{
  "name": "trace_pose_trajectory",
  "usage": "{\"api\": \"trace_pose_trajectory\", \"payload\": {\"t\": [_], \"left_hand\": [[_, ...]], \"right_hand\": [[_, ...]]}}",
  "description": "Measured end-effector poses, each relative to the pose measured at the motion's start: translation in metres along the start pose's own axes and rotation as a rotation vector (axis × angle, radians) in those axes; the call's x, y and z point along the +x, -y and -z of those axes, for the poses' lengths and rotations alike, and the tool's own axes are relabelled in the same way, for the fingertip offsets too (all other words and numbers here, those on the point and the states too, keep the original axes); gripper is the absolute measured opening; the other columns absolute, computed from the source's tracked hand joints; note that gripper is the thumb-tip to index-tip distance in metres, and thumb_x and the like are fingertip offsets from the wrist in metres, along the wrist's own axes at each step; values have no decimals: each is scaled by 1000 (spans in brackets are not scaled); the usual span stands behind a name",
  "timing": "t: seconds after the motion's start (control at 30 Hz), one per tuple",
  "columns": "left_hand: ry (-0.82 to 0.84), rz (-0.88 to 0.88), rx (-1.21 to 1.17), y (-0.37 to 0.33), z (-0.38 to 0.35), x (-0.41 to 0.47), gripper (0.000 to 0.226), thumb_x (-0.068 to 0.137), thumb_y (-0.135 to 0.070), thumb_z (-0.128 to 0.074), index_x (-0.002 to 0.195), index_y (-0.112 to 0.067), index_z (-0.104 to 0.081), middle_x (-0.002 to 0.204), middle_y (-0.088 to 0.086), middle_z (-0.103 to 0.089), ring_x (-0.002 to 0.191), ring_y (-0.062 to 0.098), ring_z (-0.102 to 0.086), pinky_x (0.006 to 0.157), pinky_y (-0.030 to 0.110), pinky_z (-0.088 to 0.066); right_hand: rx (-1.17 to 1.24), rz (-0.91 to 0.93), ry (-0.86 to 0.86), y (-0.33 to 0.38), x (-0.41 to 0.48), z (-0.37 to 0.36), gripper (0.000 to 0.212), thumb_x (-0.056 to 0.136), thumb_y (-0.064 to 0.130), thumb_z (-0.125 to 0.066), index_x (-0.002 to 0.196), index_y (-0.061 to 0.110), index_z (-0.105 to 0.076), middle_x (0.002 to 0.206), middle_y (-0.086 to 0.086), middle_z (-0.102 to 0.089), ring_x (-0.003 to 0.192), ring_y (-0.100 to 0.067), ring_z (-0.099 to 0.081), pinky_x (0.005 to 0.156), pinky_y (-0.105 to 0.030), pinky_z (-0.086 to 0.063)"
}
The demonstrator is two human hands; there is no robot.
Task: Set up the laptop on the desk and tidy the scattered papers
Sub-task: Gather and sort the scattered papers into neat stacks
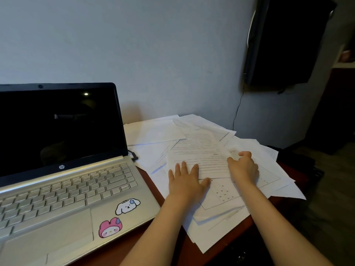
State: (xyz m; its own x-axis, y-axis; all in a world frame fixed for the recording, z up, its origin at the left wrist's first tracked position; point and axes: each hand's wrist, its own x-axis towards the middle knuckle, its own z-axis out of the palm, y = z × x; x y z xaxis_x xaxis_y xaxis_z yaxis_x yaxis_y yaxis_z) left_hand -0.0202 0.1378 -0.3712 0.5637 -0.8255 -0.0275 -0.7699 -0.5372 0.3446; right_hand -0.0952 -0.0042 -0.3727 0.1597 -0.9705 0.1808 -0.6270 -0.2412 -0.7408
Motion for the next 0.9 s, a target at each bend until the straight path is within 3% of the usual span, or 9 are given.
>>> {"api": "trace_pose_trajectory", "payload": {"t": [0.17,0.3,0.4,0.5,0.63,0.7,0.8,0.9], "left_hand": [[6,-17,8,0,0,-2,63,97,-51,-23,152,-23,-7,159,11,6,146,29,8,117,46,6],[13,-21,8,0,0,-1,63,97,-51,-23,152,-24,-5,159,11,7,146,30,10,116,47,7],[11,-24,-9,-1,0,-1,64,97,-52,-25,151,-24,-5,159,11,6,146,30,9,116,47,7],[-24,-34,-26,-1,0,1,67,95,-52,-31,151,-23,-8,159,10,0,146,30,4,117,48,3],[-115,-103,-64,-2,5,-2,68,95,-45,-39,151,-22,-9,159,5,-9,146,25,-7,117,44,-4],[-156,-164,-37,-4,9,-5,60,98,-33,-39,151,-22,-11,157,1,-18,145,21,-16,117,41,-10],[-159,-202,-3,-2,11,-10,50,99,-16,-37,147,-20,-24,144,4,-42,130,22,-41,104,31,-32],[-129,-167,-58,3,11,-11,51,97,-12,-39,146,-21,-29,138,7,-49,123,26,-48,97,31,-39]], "right_hand": [[-260,-29,-76,0,-5,-1,40,92,37,-50,117,6,-44,123,-18,-53,113,-34,-47,95,-41,-37],[-272,-15,-102,2,-6,-1,36,95,38,-42,111,6,-47,112,-14,-60,103,-31,-55,91,-38,-38],[-145,-2,-86,1,-4,2,23,94,30,-42,94,12,-57,96,-7,-65,88,-26,-55,88,-35,-36],[57,6,-24,0,-6,5,24,88,19,-47,64,17,-50,71,-2,-57,79,-28,-57,76,-35,-42],[468,-59,128,4,-21,22,17,84,7,-53,68,12,-56,76,-9,-61,73,-26,-58,64,-30,-44],[665,-139,234,7,-32,34,16,85,2,-53,71,10,-56,71,-9,-60,60,-21,-53,55,-24,-40],[709,-169,359,8,-47,48,11,90,12,-51,82,11,-56,63,-5,-59,49,-15,-48,50,-24,-30],[664,-111,362,3,-57,55,23,97,20,-39,79,14,-54,63,-3,-65,52,-16,-53,50,-25,-30]]}}
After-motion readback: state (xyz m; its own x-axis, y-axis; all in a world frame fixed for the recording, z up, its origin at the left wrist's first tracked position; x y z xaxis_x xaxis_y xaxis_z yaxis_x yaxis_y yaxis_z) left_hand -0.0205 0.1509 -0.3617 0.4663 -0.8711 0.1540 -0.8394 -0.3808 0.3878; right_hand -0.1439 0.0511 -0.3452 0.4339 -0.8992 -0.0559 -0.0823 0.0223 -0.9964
